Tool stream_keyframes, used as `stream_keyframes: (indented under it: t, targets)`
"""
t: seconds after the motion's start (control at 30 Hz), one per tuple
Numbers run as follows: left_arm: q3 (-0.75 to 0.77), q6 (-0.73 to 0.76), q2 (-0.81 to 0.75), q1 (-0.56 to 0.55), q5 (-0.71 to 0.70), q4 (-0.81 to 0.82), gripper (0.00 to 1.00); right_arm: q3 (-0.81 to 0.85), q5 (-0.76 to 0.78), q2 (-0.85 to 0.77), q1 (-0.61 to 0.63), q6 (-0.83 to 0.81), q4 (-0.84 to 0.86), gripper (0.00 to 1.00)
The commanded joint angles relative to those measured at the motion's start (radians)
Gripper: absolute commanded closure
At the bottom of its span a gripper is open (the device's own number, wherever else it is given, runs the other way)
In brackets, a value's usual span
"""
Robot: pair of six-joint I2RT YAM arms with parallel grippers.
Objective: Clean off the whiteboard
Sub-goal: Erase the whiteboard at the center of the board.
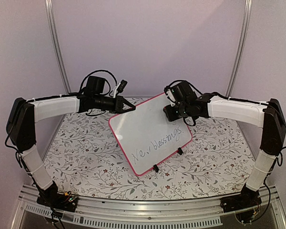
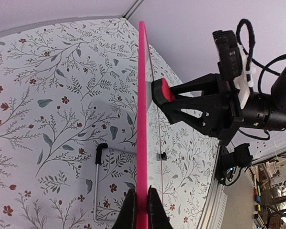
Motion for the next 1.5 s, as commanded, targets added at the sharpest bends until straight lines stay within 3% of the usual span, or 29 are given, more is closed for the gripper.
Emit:
stream_keyframes:
  t: [0.0, 0.8, 1.2, 1.47]
  targets:
    - [0.001, 0.047, 0.005, -0.021, -0.027, -0.009, 1.00, -0.046, -0.017, 0.011, 0.008, 0.008, 0.012, 1.00]
    - [-0.001, 0.045, 0.002, -0.022, -0.025, -0.009, 1.00, -0.278, -0.017, -0.107, 0.009, 0.057, 0.020, 1.00]
    - [0.000, 0.045, 0.001, -0.022, -0.027, -0.009, 1.00, -0.207, 0.012, -0.180, 0.008, 0.041, 0.012, 1.00]
    - [0.000, 0.045, -0.003, -0.022, -0.026, -0.010, 1.00, -0.085, 0.046, -0.121, -0.009, 0.004, 0.013, 1.00]
